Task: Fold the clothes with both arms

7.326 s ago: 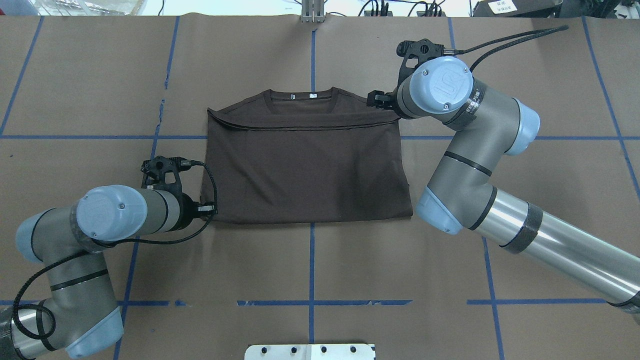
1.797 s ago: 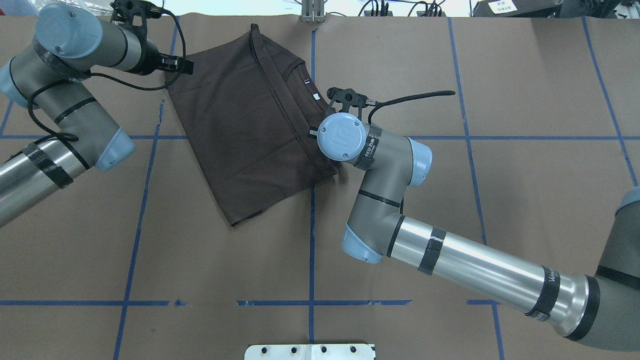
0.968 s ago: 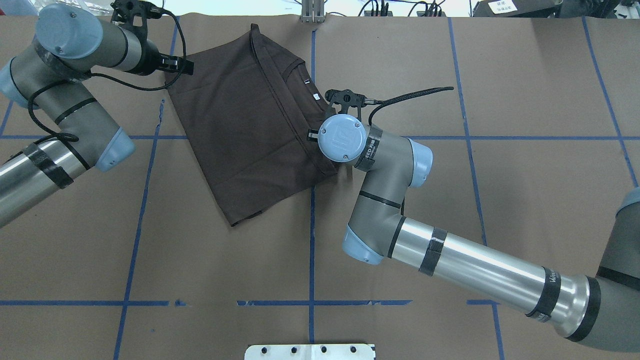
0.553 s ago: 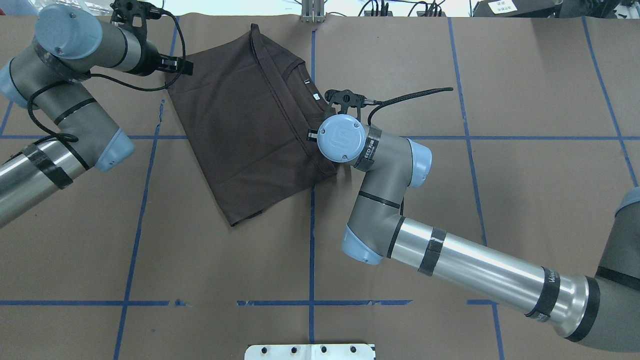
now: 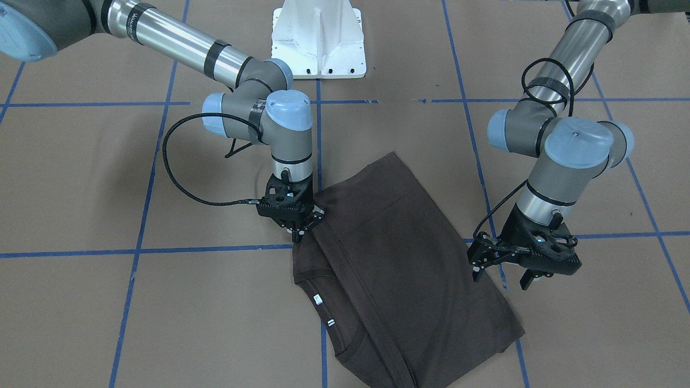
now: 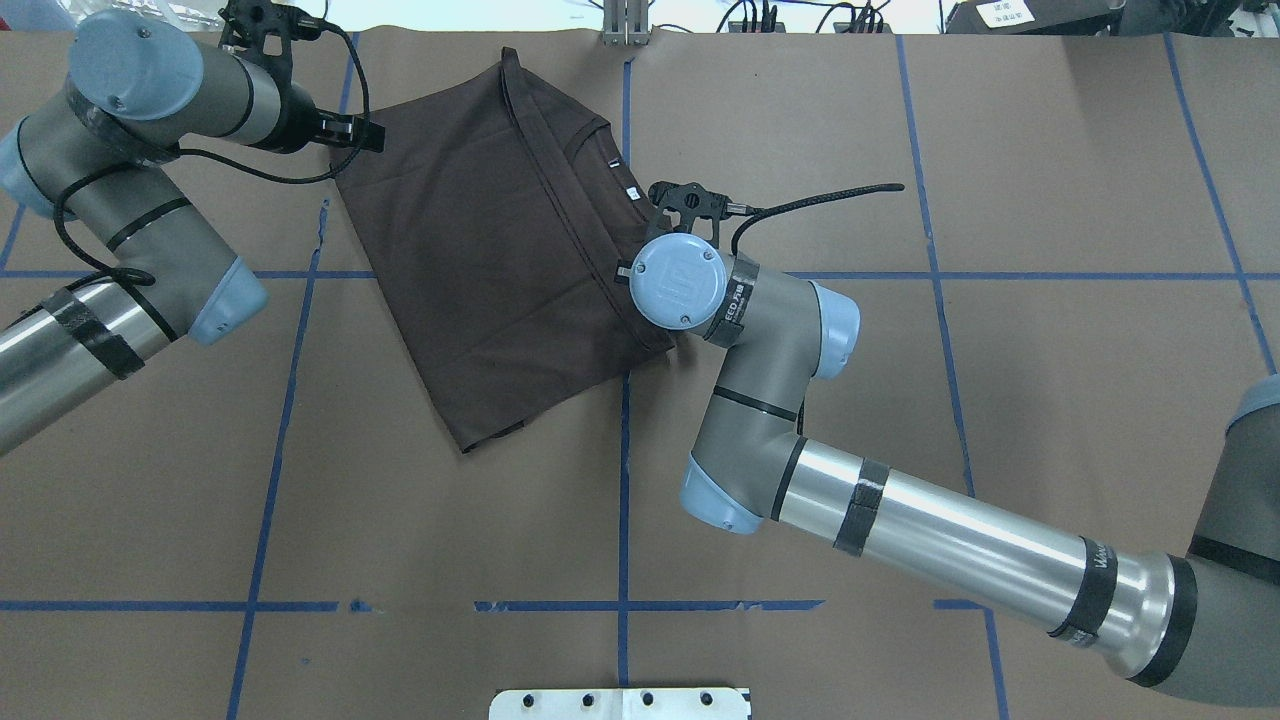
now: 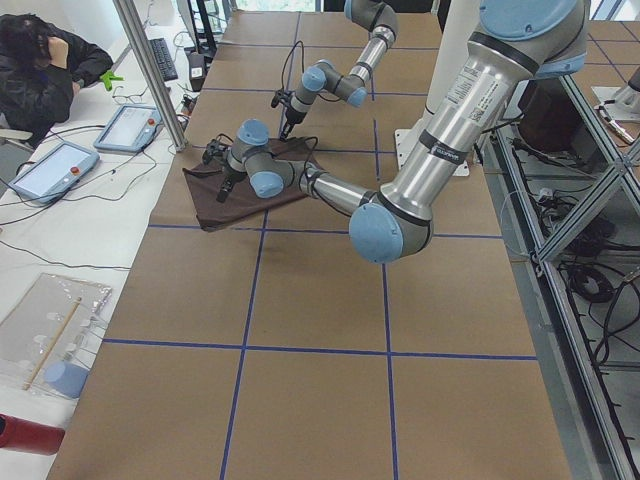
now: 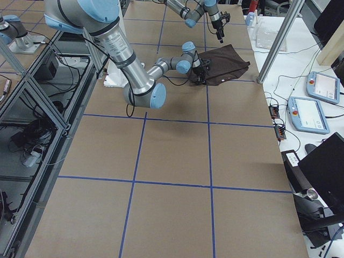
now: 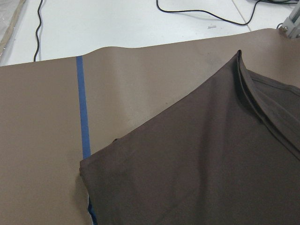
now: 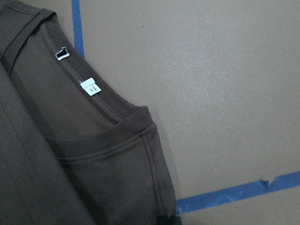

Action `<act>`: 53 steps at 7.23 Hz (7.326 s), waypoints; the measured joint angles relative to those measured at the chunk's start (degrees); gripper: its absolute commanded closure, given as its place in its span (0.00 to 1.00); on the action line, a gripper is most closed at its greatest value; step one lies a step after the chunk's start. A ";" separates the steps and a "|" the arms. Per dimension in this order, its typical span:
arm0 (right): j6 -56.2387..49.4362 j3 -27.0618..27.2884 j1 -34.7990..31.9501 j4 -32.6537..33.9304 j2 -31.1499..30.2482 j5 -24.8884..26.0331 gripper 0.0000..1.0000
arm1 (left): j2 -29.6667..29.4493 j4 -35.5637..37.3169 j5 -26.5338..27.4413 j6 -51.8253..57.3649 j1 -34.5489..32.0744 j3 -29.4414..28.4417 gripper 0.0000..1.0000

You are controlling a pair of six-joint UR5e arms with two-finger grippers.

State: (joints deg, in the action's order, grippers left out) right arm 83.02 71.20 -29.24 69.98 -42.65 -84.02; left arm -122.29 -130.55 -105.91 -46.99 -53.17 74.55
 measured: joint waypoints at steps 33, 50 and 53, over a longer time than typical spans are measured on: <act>-16.02 38.17 23.00 17.76 -22.28 19.28 0.88 | 15.10 0.60 -5.48 -12.04 4.28 19.93 0.00; -16.42 32.74 12.97 19.10 -18.03 6.33 0.00 | 15.02 0.48 -5.60 -11.83 4.60 19.89 0.00; -17.56 32.18 12.73 21.76 -17.84 5.36 0.00 | 15.06 0.47 -5.57 -11.89 4.65 19.92 0.00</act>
State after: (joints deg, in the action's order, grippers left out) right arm 65.47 103.38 -16.51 91.74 -60.48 -78.66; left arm -107.23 -130.08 -111.48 -58.88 -48.52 94.48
